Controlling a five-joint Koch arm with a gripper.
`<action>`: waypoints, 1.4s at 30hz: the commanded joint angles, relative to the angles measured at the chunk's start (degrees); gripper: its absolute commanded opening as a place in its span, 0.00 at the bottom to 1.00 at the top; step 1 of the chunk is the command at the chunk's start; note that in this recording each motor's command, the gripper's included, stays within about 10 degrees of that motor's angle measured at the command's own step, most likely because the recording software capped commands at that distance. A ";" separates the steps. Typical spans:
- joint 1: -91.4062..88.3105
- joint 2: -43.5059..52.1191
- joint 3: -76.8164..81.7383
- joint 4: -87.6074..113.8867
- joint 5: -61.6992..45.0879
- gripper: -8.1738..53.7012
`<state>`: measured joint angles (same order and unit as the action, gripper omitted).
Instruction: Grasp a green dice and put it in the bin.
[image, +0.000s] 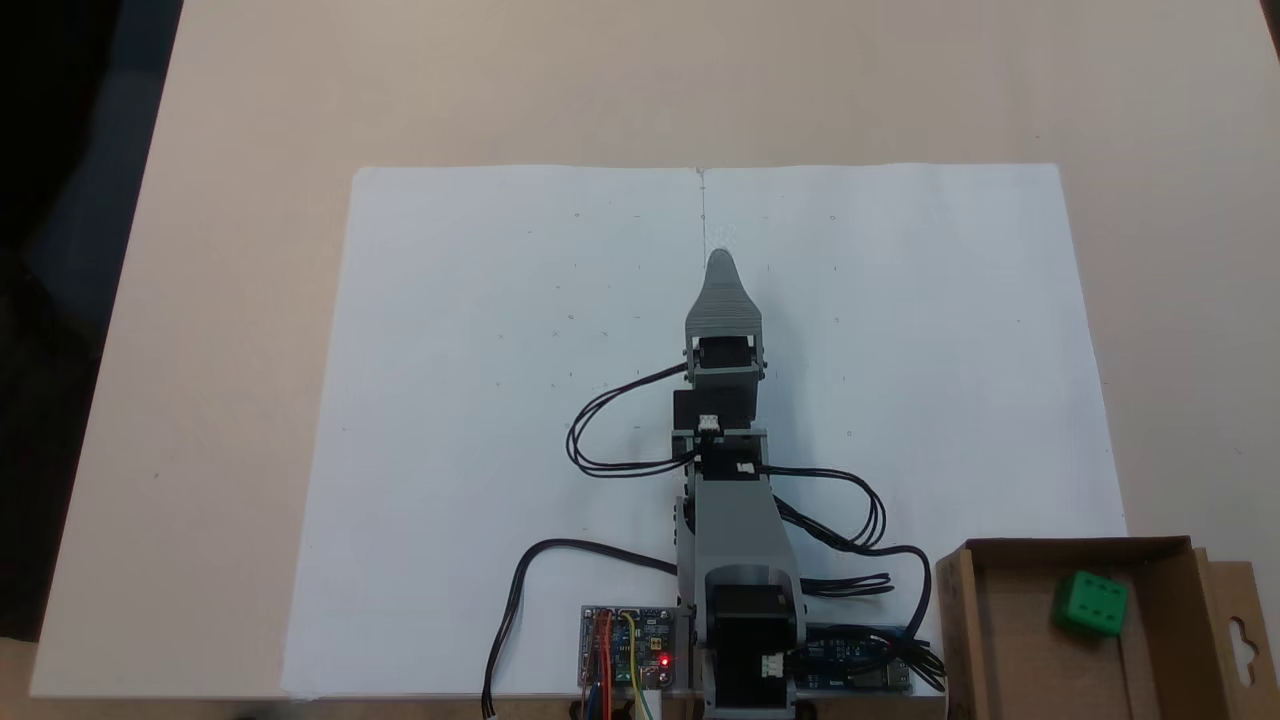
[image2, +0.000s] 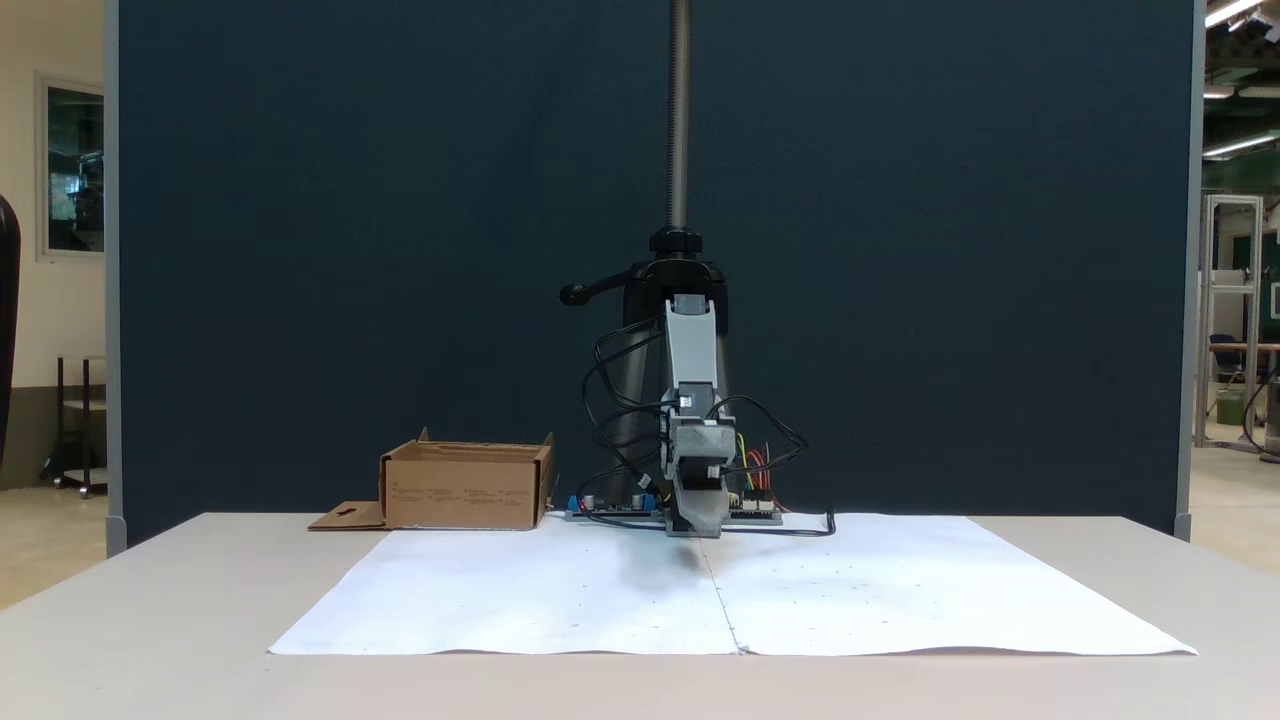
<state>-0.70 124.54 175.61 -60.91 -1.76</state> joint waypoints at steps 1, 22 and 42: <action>-0.62 2.02 3.78 -9.56 1.67 0.88; -0.70 4.75 3.78 -20.57 1.49 0.89; 0.00 4.92 3.78 -20.48 1.49 0.88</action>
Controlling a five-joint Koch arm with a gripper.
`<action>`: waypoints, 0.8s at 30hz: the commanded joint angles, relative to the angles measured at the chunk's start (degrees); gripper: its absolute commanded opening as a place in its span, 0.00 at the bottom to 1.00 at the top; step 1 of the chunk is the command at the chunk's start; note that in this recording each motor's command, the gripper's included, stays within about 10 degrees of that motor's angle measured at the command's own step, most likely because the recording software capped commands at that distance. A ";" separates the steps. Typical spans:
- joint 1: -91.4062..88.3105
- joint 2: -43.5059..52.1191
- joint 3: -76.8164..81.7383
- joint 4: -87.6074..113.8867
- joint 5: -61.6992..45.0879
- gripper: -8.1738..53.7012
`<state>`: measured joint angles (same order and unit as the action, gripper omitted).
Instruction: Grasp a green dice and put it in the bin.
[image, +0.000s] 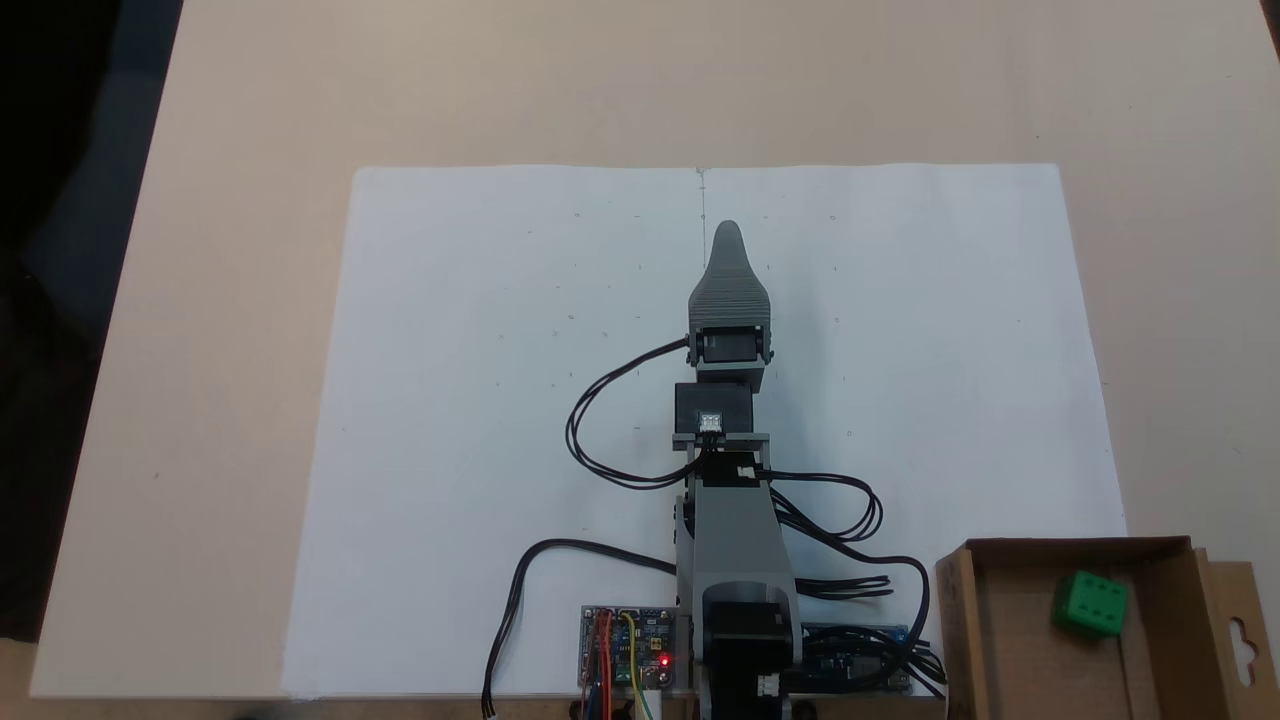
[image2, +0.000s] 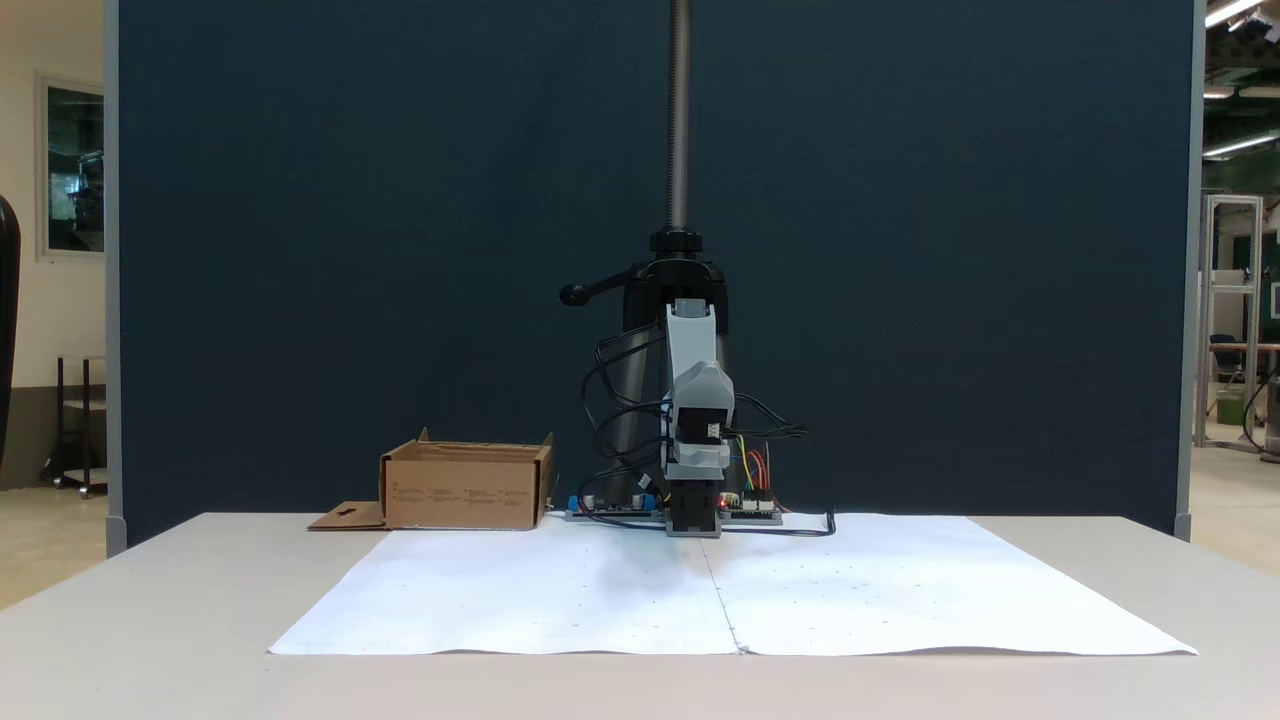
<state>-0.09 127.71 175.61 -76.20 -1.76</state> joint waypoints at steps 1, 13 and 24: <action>-0.62 1.76 3.78 -5.19 1.49 0.88; -0.62 2.90 3.78 -5.19 1.49 0.88; -0.62 3.69 3.78 -5.19 1.49 0.88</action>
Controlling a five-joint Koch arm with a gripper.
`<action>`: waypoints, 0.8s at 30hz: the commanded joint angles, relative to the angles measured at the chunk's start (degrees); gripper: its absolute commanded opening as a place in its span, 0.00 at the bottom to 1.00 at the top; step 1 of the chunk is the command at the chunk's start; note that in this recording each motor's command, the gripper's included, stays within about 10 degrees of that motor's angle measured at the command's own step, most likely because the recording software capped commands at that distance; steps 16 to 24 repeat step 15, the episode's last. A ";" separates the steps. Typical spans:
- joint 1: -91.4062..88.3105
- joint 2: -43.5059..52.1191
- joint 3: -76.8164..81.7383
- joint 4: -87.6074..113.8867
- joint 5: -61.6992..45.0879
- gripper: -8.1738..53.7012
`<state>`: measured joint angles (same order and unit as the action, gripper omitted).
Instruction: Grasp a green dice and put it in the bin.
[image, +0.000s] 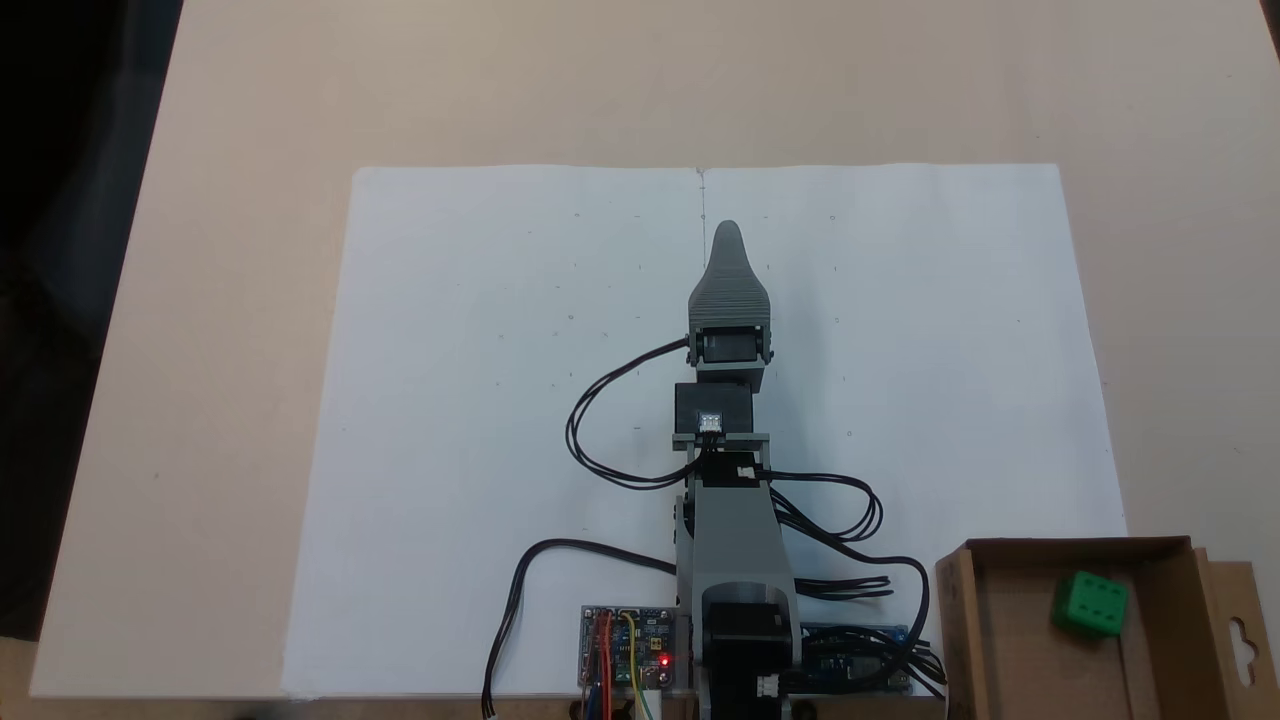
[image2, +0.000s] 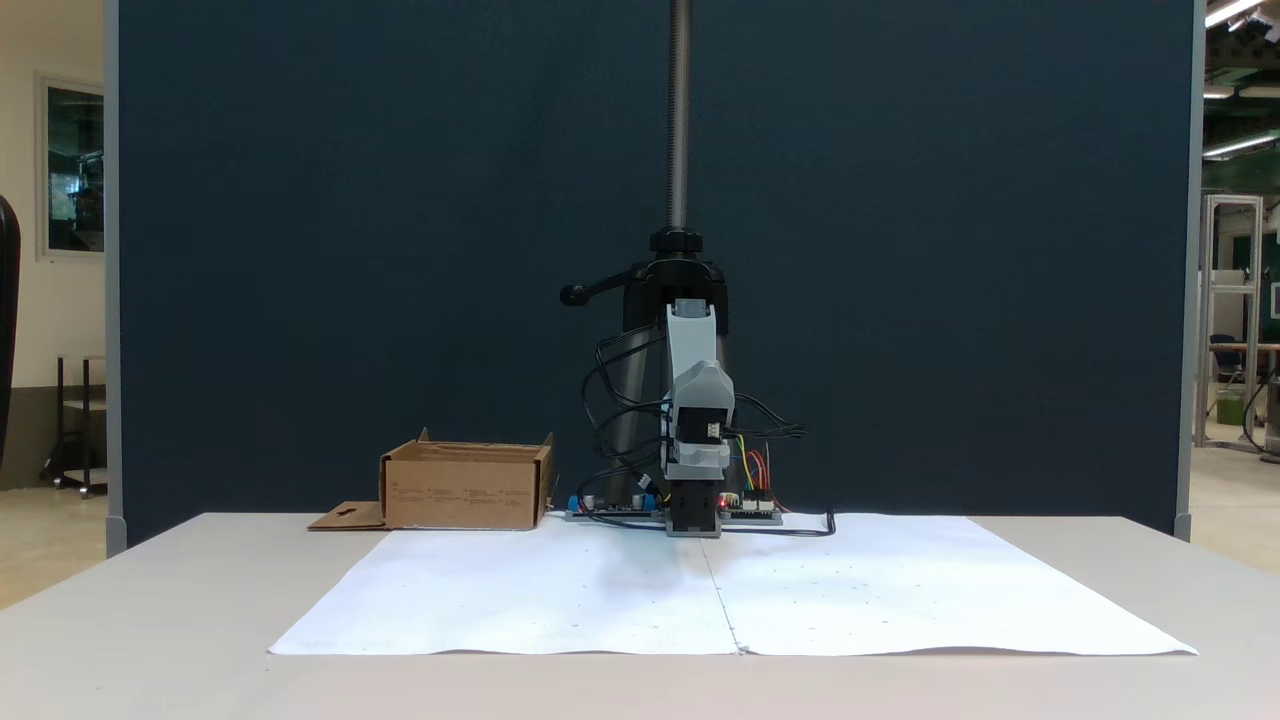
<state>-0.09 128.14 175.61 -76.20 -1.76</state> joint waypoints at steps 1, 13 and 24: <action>-0.62 3.25 3.78 -5.19 1.49 0.88; -0.62 6.50 3.78 -5.19 1.49 0.88; -0.62 6.50 3.78 -5.19 1.49 0.88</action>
